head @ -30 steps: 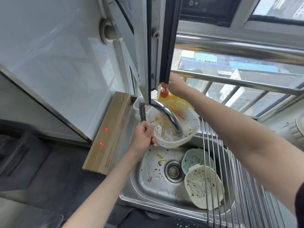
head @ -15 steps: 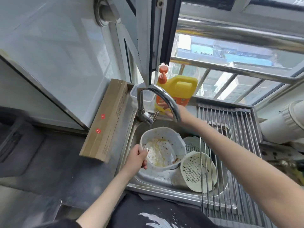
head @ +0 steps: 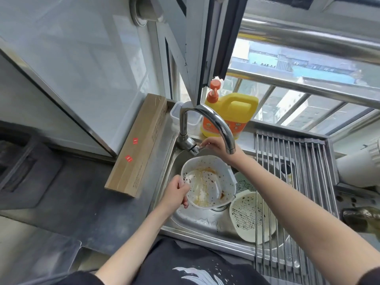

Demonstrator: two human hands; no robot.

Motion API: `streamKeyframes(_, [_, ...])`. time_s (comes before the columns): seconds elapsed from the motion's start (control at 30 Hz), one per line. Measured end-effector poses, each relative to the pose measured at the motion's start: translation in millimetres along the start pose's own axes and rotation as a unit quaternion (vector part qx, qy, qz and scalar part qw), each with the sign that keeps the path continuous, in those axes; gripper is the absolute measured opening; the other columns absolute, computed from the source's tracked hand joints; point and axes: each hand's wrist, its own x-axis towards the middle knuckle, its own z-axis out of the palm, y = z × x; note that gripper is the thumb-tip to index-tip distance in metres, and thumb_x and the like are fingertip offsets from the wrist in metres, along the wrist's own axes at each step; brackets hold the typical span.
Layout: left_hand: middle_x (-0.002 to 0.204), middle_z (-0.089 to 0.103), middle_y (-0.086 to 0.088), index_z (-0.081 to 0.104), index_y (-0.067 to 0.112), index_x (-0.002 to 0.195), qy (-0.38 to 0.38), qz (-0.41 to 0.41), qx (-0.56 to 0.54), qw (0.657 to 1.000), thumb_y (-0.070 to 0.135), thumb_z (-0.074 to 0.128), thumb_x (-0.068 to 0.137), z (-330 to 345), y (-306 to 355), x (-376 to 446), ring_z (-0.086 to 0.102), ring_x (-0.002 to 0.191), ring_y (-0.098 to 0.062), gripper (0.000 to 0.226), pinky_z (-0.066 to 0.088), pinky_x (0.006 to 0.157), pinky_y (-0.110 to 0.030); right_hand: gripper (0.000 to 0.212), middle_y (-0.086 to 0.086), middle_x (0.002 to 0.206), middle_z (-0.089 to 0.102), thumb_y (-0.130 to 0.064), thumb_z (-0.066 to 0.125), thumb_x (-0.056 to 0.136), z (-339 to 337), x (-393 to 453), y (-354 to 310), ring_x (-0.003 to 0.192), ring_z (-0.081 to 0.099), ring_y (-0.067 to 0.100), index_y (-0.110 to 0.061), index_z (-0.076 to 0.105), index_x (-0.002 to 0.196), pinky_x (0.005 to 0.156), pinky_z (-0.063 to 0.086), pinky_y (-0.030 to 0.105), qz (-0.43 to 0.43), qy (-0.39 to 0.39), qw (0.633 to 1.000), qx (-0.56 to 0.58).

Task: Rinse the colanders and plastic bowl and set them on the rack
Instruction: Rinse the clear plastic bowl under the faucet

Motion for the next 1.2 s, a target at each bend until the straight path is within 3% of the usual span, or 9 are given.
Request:
streamKeyframes(0.1, [0.058,0.043,-0.005,0.034,0.012,0.077,0.005,0.002,0.001,1.000,0.004,0.046,0.093,0,1,3,0.043,0.040,-0.008,0.022,0.042,0.043,-0.019,0.023,-0.014,0.103,0.068,-0.037,0.051,0.091,3,-10,4,0.095,0.062,0.009,-0.030,0.070,0.102,0.085,0.052,0.036,0.022,-0.016,0.999,0.022])
streamKeyframes(0.2, [0.058,0.043,-0.005,0.035,0.012,0.079,0.006,0.006,0.004,1.000,0.003,0.045,0.093,0,2,6,0.044,0.038,-0.005,0.019,0.041,0.042,-0.019,0.028,-0.010,0.109,0.070,-0.040,0.049,0.091,4,-14,6,0.102,0.064,0.012,-0.028,0.070,0.105,0.090,0.053,0.042,0.024,-0.008,0.999,0.029])
streamKeyframes(0.37, [0.060,0.043,-0.005,0.035,0.013,0.078,0.002,0.006,0.023,1.000,0.003,0.046,0.092,0,1,12,0.044,0.038,-0.005,0.020,0.041,0.042,-0.019,0.029,-0.004,0.107,0.072,-0.035,0.050,0.091,3,-18,0,0.097,0.067,0.017,-0.023,0.072,0.104,0.085,0.055,0.045,0.012,0.014,0.999,0.042])
streamKeyframes(0.57, [0.059,0.043,-0.005,0.035,0.012,0.078,-0.012,0.001,0.023,1.000,0.004,0.046,0.092,-1,-7,16,0.044,0.038,-0.005,0.020,0.041,0.043,-0.020,0.028,-0.016,0.114,0.066,-0.046,0.056,0.089,5,-17,21,0.108,0.063,0.009,-0.036,0.067,0.113,0.095,0.051,0.042,0.034,-0.055,0.996,0.062])
streamKeyframes(0.67, [0.059,0.043,-0.004,0.036,0.012,0.079,-0.022,0.007,0.024,0.999,0.004,0.047,0.093,0,-11,22,0.045,0.038,-0.005,0.019,0.041,0.045,-0.022,0.037,-0.003,0.126,0.062,-0.028,0.059,0.093,-7,-25,4,0.116,0.057,0.015,-0.025,0.058,0.130,0.102,0.045,0.040,0.091,-0.076,0.989,0.093])
streamKeyframes(0.77, [0.059,0.044,-0.002,0.037,0.013,0.080,-0.043,0.006,0.029,0.999,0.007,0.047,0.093,1,-15,28,0.046,0.042,-0.007,0.017,0.043,0.051,-0.022,0.044,0.001,0.127,0.061,-0.028,0.058,0.093,-12,-46,5,0.116,0.057,0.019,-0.019,0.049,0.136,0.098,0.047,0.041,0.197,-0.065,0.973,0.106])
streamKeyframes(0.9, [0.056,0.045,-0.003,0.038,0.013,0.079,-0.078,-0.019,-0.014,0.997,0.007,0.045,0.094,8,-21,35,0.046,0.043,-0.009,0.017,0.039,0.054,-0.028,0.032,0.004,0.109,0.067,-0.032,0.048,0.098,-17,-68,13,0.091,0.064,0.021,-0.012,0.062,0.118,0.079,0.054,0.036,0.253,-0.063,0.965,0.038])
streamKeyframes(1.07, [0.058,0.049,-0.005,0.037,0.013,0.078,-0.095,-0.039,-0.019,0.995,0.007,0.048,0.093,19,-29,43,0.052,0.043,-0.008,0.019,0.032,0.053,-0.035,0.028,0.006,0.088,0.071,-0.030,0.051,0.096,-23,-73,4,0.080,0.066,0.023,-0.009,0.069,0.097,0.076,0.055,0.046,0.220,-0.019,0.975,-0.026])
streamKeyframes(1.2, [0.084,0.058,-0.017,0.041,0.012,0.083,-0.103,-0.070,-0.029,0.992,0.006,0.049,0.091,22,-29,47,0.065,0.079,-0.025,0.012,0.057,0.072,-0.041,0.030,0.009,0.087,0.064,-0.027,0.049,0.098,-27,-69,-11,0.076,0.060,0.024,-0.005,0.068,0.090,0.067,0.050,0.037,0.196,0.004,0.978,-0.070])
